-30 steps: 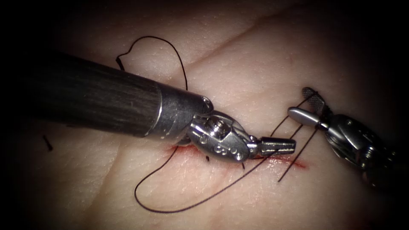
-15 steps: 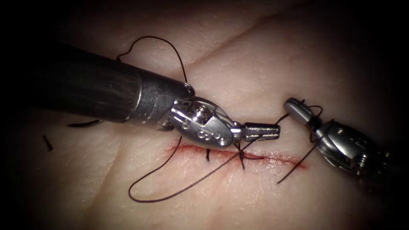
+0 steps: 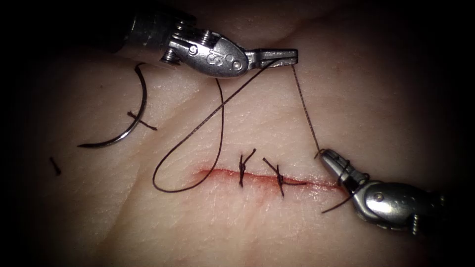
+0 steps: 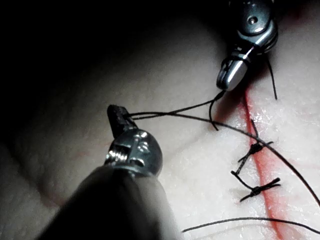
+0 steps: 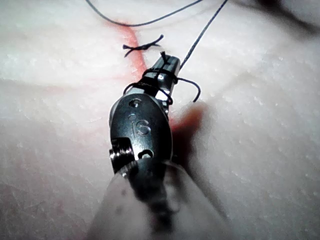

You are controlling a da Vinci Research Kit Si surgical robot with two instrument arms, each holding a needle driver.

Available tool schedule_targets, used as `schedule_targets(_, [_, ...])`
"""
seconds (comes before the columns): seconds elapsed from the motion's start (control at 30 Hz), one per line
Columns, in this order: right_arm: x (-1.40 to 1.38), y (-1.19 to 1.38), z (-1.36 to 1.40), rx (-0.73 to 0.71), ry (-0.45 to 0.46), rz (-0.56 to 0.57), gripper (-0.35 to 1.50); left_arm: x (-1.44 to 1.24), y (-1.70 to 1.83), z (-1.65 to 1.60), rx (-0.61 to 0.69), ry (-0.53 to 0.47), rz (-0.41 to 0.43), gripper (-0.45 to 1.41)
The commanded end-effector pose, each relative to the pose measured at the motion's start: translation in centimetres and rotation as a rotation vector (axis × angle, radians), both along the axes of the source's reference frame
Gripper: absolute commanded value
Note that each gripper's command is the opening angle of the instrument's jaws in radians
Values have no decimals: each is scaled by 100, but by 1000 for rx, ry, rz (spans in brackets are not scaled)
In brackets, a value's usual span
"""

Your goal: Wound Closure

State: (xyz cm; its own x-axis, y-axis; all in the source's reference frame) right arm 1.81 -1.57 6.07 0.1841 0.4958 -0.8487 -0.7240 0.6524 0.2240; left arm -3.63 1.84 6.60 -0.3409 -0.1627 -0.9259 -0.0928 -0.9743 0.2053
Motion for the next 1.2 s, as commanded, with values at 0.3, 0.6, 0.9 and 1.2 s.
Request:
schedule_targets(0.3, [12,-72,-2,30,-88,-54,-35,27,99,57,50,100,-155,-45])
schedule_targets(0.6, [6,-102,-23,32,-97,-74,-35,55,158,96,56,128,-241,-45])
schedule_targets(0.9, [3,-123,-33,24,-99,-78,-35,58,199,123,18,141,-281,-45])
schedule_targets(1.2, [2,-153,-22,21,-122,-107,-35,55,222,143,15,141,-294,-45])
